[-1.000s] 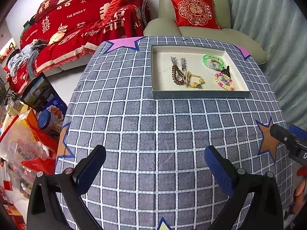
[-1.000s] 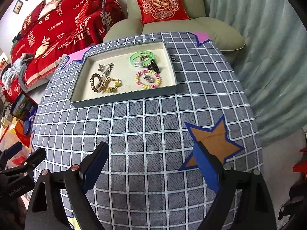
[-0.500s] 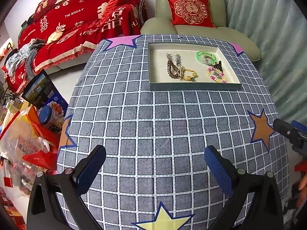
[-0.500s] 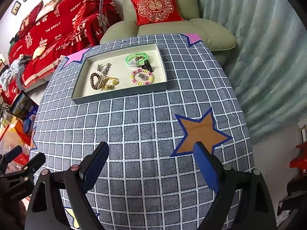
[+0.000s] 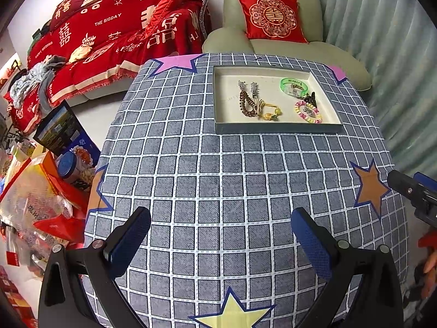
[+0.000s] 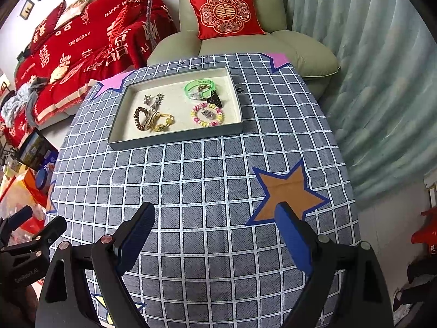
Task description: Organize jewelry
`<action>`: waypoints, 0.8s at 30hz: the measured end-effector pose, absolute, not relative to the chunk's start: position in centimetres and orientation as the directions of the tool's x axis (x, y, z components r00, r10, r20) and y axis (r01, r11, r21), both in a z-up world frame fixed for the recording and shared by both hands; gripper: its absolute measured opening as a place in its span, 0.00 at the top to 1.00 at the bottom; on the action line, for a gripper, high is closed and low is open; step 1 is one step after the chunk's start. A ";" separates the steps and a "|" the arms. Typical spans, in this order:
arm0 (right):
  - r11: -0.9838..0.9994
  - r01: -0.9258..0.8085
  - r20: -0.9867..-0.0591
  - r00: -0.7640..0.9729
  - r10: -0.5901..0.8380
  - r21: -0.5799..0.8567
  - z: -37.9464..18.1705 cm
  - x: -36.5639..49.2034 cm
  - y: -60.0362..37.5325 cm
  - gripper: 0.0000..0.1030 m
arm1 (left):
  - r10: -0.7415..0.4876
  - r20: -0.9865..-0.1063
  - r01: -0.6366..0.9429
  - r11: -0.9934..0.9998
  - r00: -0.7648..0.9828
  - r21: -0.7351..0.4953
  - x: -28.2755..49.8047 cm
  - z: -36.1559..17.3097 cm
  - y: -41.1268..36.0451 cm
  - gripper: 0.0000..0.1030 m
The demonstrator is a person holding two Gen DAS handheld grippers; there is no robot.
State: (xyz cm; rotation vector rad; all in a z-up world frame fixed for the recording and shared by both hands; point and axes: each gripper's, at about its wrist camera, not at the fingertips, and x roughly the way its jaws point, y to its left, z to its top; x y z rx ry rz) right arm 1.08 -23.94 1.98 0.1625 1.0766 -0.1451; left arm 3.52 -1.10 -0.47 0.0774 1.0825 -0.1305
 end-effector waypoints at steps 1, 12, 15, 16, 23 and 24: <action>0.979 0.196 -0.883 0.468 -0.038 0.061 2.0 1.1 -23.9 0.12 | -0.068 -0.884 0.144 0.990 0.462 -0.001 3.5 -0.4 -1.1 0.00; 0.979 0.195 -0.881 0.472 -0.039 0.061 2.3 1.2 -23.8 0.12 | -0.068 -0.886 0.144 0.990 0.459 -0.002 3.4 -0.4 -1.1 0.00; 0.979 0.193 -0.880 0.473 -0.040 0.060 2.2 1.2 -23.8 0.12 | -0.066 -0.886 0.144 0.990 0.459 0.000 3.4 -0.3 -1.1 0.00; 0.979 0.192 -0.880 0.473 -0.039 0.060 2.3 1.2 -23.8 0.12 | -0.067 -0.886 0.143 0.990 0.459 -0.001 3.4 -0.4 -1.2 0.00; 0.981 0.186 -0.880 0.475 -0.035 0.062 2.5 1.4 -23.7 0.12 | -0.067 -0.886 0.143 0.990 0.459 -0.001 3.4 -0.4 -1.2 0.00; 0.980 0.187 -0.880 0.474 -0.033 0.063 2.5 1.4 -23.6 0.12 | -0.067 -0.886 0.143 0.990 0.459 -0.001 3.4 -0.4 -1.2 0.00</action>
